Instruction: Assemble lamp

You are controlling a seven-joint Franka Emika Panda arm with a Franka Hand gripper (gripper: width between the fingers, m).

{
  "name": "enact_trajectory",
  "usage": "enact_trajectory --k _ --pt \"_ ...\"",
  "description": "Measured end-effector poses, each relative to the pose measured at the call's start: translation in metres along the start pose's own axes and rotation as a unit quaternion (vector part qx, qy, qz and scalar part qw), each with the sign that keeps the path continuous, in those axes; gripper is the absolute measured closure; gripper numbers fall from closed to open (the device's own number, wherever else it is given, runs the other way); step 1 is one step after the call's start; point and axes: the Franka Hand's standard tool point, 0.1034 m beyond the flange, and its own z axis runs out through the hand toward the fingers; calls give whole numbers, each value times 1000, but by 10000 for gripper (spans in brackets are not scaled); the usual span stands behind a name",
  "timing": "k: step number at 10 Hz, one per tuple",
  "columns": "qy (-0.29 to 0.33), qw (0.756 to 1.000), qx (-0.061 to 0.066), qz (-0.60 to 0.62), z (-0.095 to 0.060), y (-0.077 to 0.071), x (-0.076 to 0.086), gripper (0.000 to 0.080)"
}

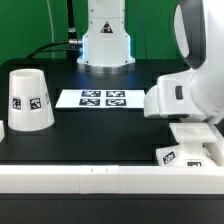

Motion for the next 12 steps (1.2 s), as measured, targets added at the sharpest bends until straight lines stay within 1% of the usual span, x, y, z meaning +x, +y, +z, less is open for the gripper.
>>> enact_trajectory --k 2,3,4,5,6,7,8,9,10,11,12 --pt "4 1000 0 -4 -5 1 -2 228" --pt "5 1000 -2 -24 -15 6 -8 228" --pt "4 998 -13 -54 -33 14 -22 226" --pt "4 998 -15 -68 -47 18 -28 226" --pt "18 997 -14 -80 -66 24 -32 226" --pt "46 996 -14 -79 -87 29 -40 226" --pt "46 996 -15 -79 -79 28 -42 226" --pt "62 995 -14 -80 -78 26 -33 226" --pt "104 991 -12 -79 -86 26 -28 226" --pt "146 986 -11 -78 -89 27 -28 226" --pt "163 982 -13 -98 -93 35 -32 226"
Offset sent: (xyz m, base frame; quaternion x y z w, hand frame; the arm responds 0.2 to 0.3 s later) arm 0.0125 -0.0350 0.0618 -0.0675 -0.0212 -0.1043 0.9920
